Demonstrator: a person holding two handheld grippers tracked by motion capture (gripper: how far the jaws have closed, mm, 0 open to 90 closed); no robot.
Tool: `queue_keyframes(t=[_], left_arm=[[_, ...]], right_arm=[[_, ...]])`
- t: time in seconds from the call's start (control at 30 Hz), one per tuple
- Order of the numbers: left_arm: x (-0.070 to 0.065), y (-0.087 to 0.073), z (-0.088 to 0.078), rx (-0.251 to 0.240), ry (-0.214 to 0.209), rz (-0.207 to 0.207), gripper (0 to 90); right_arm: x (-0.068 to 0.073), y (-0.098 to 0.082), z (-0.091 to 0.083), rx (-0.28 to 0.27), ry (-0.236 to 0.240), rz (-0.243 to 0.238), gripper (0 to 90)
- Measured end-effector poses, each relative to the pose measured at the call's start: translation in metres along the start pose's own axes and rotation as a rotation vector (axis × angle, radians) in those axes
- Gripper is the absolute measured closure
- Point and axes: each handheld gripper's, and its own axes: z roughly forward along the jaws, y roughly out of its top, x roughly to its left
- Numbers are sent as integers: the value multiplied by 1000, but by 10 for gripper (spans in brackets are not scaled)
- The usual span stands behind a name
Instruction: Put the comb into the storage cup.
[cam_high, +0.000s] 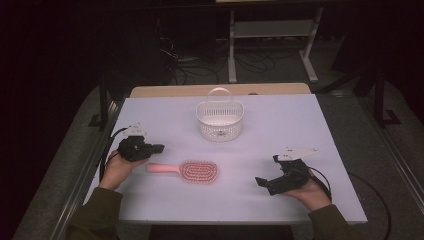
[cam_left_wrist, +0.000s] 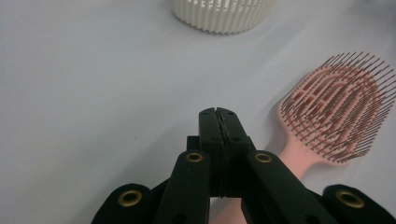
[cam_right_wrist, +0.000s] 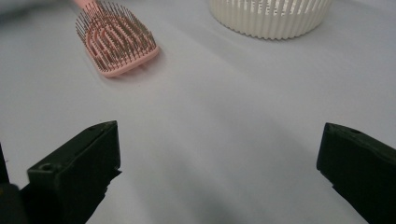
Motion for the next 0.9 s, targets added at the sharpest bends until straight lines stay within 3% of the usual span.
queue_keyframes(t=[0.9], left_arm=[[11,-21,5,121,-8,-33,900]], right_arm=[[0,0,1,3,1,-3,0]])
